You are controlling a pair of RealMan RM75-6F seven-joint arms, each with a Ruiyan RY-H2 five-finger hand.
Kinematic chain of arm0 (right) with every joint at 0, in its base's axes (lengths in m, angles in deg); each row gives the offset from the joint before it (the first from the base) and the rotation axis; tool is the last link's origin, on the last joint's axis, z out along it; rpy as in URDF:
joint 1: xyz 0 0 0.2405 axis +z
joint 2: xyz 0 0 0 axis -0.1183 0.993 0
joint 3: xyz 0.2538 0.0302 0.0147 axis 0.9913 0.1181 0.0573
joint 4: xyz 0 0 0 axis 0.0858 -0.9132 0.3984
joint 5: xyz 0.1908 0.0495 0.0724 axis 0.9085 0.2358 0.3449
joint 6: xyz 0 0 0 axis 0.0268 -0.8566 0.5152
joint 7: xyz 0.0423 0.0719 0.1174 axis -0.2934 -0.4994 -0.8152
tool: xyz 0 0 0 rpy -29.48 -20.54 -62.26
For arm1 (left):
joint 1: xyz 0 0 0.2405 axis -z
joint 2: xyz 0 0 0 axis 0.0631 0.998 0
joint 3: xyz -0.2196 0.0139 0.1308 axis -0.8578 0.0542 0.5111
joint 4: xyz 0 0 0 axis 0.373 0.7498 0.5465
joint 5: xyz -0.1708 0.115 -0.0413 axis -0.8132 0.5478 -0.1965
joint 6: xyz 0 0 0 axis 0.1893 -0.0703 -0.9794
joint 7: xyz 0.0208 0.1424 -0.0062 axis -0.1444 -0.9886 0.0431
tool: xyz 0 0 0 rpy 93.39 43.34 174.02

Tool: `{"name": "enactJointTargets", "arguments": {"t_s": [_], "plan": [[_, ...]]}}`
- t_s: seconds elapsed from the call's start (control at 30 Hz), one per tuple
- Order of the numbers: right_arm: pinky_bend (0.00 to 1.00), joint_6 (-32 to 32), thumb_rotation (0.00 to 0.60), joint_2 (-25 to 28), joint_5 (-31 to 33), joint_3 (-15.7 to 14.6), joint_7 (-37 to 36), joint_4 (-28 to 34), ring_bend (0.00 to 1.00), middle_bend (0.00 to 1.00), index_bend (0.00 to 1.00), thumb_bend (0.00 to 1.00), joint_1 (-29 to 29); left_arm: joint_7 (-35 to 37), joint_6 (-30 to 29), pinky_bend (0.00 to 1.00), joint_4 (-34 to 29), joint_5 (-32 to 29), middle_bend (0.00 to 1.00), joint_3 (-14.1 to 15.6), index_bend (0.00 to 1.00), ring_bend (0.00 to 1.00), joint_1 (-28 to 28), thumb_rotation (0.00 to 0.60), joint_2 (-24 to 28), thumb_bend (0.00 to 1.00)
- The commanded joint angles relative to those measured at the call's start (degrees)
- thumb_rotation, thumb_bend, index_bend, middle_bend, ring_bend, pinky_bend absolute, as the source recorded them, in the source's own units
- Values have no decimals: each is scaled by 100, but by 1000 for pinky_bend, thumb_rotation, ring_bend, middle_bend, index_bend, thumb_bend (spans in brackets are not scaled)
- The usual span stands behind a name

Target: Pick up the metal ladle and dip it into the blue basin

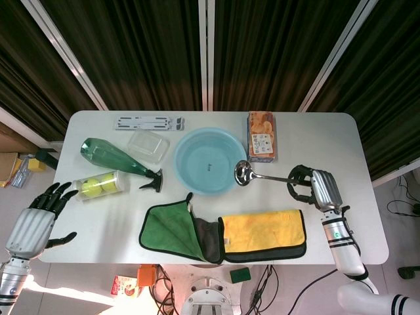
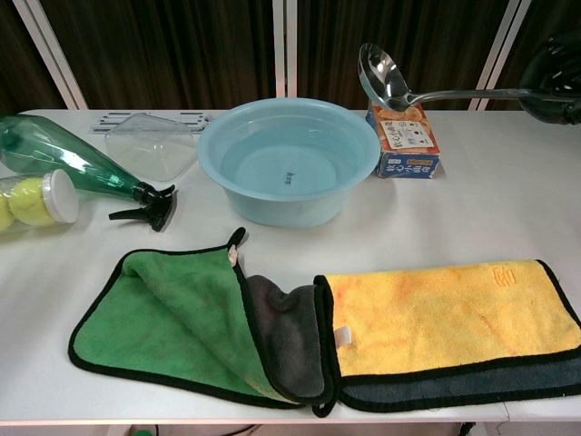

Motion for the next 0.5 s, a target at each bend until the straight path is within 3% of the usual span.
{"name": "enactJointTargets", "arguments": {"t_s": [0.03,0.13,0.27,0.5], "plan": [[874,28,600,-209,341,386,1107,122,573,625,1000,669,512,10,7,232,6,-15,53,-5,167,33,3,600,2,31],[895,154,600,-489,908,672,1959,-127,587,634,1000,669,967,66,74,232,27,-69,53,-8,169,33,27,600,8,31],[910,233,600,-879,1342,839,2679,-502,599,635,1000,671,1463,175,127,232,78,-147,53,-29,173,33,52,600,20,30],[925,205,600,-1574,1484,797,3421,-1337,607,652,1000,672,2105,292,96,232,91,-46,52,-3,173,33,59,600,43,30]]}}
